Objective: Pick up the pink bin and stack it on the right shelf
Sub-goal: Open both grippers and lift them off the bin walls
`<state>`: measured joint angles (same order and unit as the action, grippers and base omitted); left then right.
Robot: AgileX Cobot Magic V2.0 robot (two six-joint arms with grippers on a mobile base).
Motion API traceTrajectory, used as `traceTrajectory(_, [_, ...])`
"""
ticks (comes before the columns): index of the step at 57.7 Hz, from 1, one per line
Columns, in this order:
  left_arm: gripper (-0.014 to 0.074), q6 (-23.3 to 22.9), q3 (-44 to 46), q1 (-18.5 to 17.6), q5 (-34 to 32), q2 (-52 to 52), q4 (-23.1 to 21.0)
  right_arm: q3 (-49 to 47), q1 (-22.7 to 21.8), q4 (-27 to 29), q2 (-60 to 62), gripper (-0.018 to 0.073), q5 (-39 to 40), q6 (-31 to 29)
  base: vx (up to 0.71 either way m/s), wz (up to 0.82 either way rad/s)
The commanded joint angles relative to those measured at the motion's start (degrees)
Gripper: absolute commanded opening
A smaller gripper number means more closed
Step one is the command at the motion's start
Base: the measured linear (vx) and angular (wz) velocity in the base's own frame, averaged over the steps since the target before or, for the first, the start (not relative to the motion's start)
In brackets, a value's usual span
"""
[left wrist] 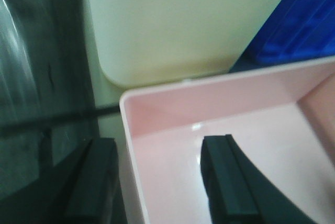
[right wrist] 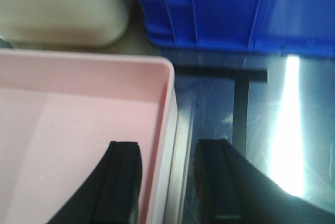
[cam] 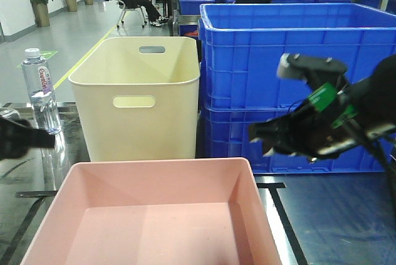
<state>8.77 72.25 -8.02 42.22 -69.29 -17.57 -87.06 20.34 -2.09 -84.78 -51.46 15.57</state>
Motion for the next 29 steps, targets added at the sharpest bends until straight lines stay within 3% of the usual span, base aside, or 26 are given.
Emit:
traceTrajectory(1, [0.0391, 0.3, 1.7, -0.2, -6.2, 4.4, -0.7, -1.9, -0.4, -0.8, 3.8, 0.0284, 5.2, -0.2, 0.0, 0.0])
traceTrajectory(15, [-0.0011, 0.0, 1.7, -0.2, -9.5, 10.6, -0.8, -1.9, -0.4, -0.6, 5.1, 0.0234, 5.1, -0.2, 0.0, 0.0])
traceTrajectory(29, [-0.0009, 0.0, 1.7, -0.2, -8.2, 11.5, -0.7, -1.9, -0.4, -0.6, 5.1, 0.0231, 5.1, -0.2, 0.0, 0.0])
